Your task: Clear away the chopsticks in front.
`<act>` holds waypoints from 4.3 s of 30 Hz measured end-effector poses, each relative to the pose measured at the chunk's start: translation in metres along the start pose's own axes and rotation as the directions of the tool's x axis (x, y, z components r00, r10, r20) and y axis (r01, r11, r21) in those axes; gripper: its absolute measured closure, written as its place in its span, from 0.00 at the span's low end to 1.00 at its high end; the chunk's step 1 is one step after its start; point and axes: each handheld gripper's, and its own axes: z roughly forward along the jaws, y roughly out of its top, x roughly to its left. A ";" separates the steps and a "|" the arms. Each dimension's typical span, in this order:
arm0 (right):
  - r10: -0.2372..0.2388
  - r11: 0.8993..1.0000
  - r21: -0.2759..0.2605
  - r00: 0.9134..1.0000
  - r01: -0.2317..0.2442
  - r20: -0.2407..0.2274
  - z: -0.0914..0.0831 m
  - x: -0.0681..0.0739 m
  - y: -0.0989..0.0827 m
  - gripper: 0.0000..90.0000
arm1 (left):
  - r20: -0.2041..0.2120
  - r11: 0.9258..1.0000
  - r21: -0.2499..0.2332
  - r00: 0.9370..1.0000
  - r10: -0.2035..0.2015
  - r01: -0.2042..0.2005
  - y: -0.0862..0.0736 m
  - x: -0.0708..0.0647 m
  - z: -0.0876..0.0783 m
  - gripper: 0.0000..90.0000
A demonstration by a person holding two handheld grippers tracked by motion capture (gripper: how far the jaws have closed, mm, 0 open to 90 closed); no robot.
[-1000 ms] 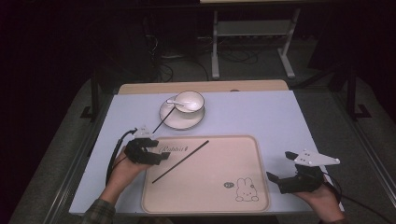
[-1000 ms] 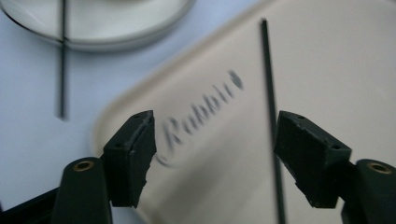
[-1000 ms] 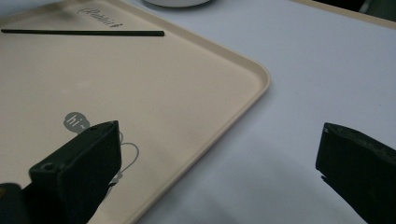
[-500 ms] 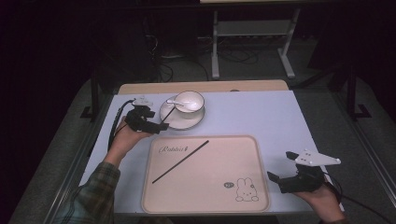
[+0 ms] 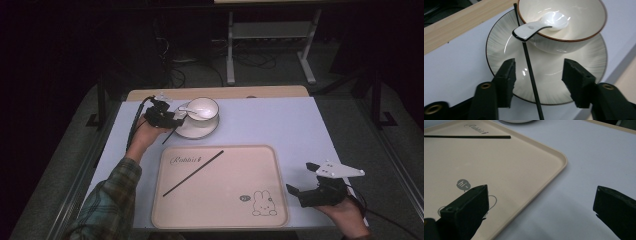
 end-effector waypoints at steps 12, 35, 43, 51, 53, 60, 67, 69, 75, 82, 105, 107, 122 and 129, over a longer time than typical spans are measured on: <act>0.001 1.000 -0.001 1.000 -0.001 0.001 -0.002 -0.002 -0.001 0.00 | -0.020 0.997 0.054 0.999 -0.049 0.050 -0.009 0.006 0.033 0.80; 0.006 1.000 -0.005 1.000 -0.006 0.004 -0.003 -0.002 -0.002 0.00 | -0.082 0.990 0.035 0.988 -0.131 0.134 -0.010 0.013 0.007 0.95; 0.008 1.000 -0.004 1.000 -0.008 0.005 -0.003 -0.001 -0.002 0.00 | -0.076 0.989 0.034 0.987 -0.144 0.147 -0.018 0.012 -0.021 0.95; 0.009 1.000 -0.008 1.000 -0.009 0.002 -0.004 -0.001 -0.001 0.00 | -0.070 0.983 0.024 0.981 -0.179 0.181 -0.046 0.007 -0.057 0.95; 0.008 1.000 -0.007 1.000 -0.008 0.002 -0.003 -0.001 -0.001 0.00 | -0.070 0.983 0.022 0.981 -0.182 0.184 -0.049 0.006 -0.060 0.95; 0.006 1.000 -0.003 1.000 -0.006 0.002 -0.003 0.000 -0.001 0.00 | -0.044 0.983 0.006 0.982 -0.184 0.185 -0.073 -0.008 -0.081 0.95; 0.000 1.000 0.001 1.000 0.000 0.001 -0.001 0.001 0.000 0.00 | 0.009 0.986 -0.028 0.987 -0.163 0.163 -0.091 -0.038 -0.100 0.95; -0.003 1.000 -0.002 1.000 0.003 0.000 -0.001 0.001 0.001 0.00 | 0.029 0.987 -0.039 0.987 -0.155 0.156 -0.092 -0.047 -0.103 0.95; -0.013 1.000 0.002 1.000 0.013 -0.003 0.000 0.002 0.002 0.00 | 0.074 0.991 -0.042 0.990 -0.124 0.127 -0.094 -0.072 -0.102 0.95; -0.016 1.000 0.005 1.000 0.016 -0.003 0.001 0.002 0.002 0.00 | 0.137 0.997 -0.030 0.988 -0.071 0.075 -0.093 -0.106 -0.096 0.95; -0.019 1.000 0.009 1.000 0.019 -0.004 0.002 0.001 0.002 0.00 | 0.168 0.992 0.064 0.981 0.095 -0.107 -0.096 -0.160 -0.028 0.94; -0.019 1.000 0.009 1.000 0.019 -0.004 0.001 0.001 0.002 0.00 | 0.166 0.992 0.062 0.981 0.100 -0.112 -0.096 -0.161 -0.028 0.94; -0.020 1.000 0.010 1.000 0.020 -0.005 0.002 0.001 0.002 0.00 | 0.177 0.994 0.056 0.981 0.079 -0.090 -0.096 -0.159 -0.028 0.93; -0.019 1.000 0.010 1.000 0.019 -0.002 0.001 0.001 0.002 0.00 | 0.242 0.991 0.022 0.962 0.124 -0.133 -0.066 -0.160 -0.019 0.99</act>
